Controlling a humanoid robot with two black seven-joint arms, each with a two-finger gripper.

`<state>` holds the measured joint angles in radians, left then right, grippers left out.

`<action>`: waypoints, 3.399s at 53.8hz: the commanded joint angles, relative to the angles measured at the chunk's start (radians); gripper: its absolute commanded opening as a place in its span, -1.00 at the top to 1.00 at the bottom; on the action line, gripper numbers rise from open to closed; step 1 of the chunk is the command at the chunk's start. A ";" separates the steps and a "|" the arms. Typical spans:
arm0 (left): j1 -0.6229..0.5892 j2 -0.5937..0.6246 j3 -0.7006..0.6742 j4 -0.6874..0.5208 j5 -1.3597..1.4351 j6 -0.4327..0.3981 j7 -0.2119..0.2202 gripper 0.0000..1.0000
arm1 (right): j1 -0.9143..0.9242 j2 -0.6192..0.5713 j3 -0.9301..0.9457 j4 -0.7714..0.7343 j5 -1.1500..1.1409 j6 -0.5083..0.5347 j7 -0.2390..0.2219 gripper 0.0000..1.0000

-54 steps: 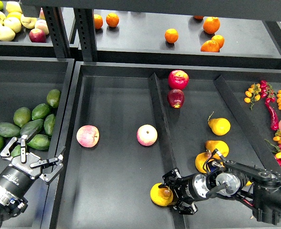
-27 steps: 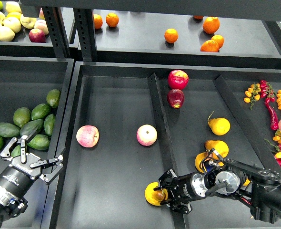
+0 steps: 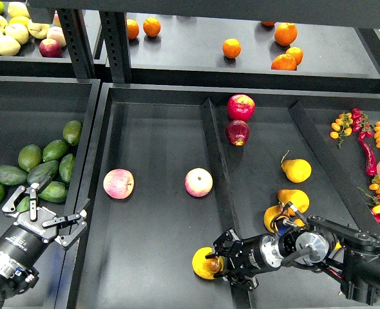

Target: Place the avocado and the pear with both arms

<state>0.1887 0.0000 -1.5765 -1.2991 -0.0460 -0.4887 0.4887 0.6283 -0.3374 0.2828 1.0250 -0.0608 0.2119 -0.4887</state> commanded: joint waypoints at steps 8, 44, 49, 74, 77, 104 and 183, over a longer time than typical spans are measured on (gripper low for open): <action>0.000 0.000 0.003 0.000 0.000 0.000 0.000 -0.99 | 0.013 -0.114 0.104 0.081 0.004 -0.002 0.000 0.78; 0.000 0.000 0.023 0.000 0.000 0.000 0.000 -0.99 | -0.186 -0.460 0.107 0.090 -0.053 0.149 0.000 0.68; 0.000 0.000 0.023 -0.002 0.000 0.000 0.000 -0.99 | -0.216 -0.446 0.134 0.060 -0.083 0.150 0.000 0.66; 0.002 0.000 0.019 -0.003 0.000 0.000 0.000 -0.99 | -0.216 -0.348 0.170 -0.060 -0.154 0.150 0.000 0.14; 0.002 0.000 0.019 -0.003 0.000 0.000 0.000 -0.99 | -0.216 -0.348 0.176 -0.059 -0.165 0.149 0.000 0.03; 0.011 0.000 0.021 -0.005 0.000 0.000 0.000 -0.99 | -0.193 -0.483 0.177 0.084 -0.157 0.149 0.000 -0.97; 0.046 0.000 0.075 0.000 0.001 0.000 0.000 -0.99 | -0.252 0.337 1.064 -0.094 0.003 0.015 0.000 -0.99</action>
<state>0.2348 0.0001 -1.5120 -1.3023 -0.0445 -0.4887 0.4887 0.4207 -0.0028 1.2760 0.9311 -0.0591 0.1700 -0.4887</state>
